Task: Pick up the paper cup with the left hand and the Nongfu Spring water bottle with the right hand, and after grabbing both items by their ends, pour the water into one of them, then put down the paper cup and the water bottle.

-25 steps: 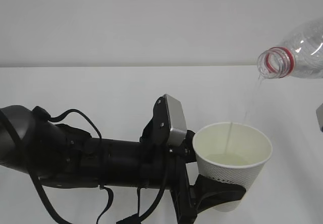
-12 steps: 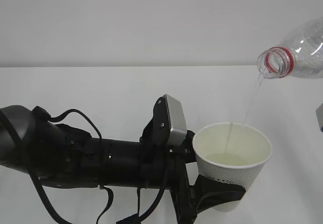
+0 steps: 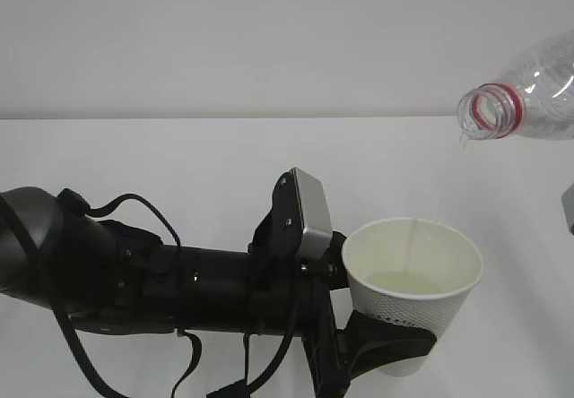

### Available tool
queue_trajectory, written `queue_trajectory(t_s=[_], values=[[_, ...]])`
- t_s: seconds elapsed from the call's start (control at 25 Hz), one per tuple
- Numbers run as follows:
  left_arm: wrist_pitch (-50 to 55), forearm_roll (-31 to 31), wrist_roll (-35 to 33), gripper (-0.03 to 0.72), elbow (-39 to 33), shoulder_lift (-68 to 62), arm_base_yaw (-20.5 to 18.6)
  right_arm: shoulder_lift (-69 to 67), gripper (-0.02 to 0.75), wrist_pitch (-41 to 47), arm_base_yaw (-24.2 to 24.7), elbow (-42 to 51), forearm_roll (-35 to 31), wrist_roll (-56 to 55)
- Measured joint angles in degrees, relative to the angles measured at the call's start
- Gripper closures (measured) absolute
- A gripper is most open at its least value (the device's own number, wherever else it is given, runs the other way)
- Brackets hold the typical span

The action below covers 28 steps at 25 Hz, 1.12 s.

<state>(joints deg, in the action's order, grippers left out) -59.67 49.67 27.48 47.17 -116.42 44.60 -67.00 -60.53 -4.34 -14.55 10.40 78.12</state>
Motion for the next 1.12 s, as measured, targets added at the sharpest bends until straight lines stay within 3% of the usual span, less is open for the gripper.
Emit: queue_trajectory(t_s=[1.12], values=[[0.34,0.00,0.00,0.145,0.00,0.00,0.00,0.00,0.351,-0.05,0.00,0.00,0.00,0.00]])
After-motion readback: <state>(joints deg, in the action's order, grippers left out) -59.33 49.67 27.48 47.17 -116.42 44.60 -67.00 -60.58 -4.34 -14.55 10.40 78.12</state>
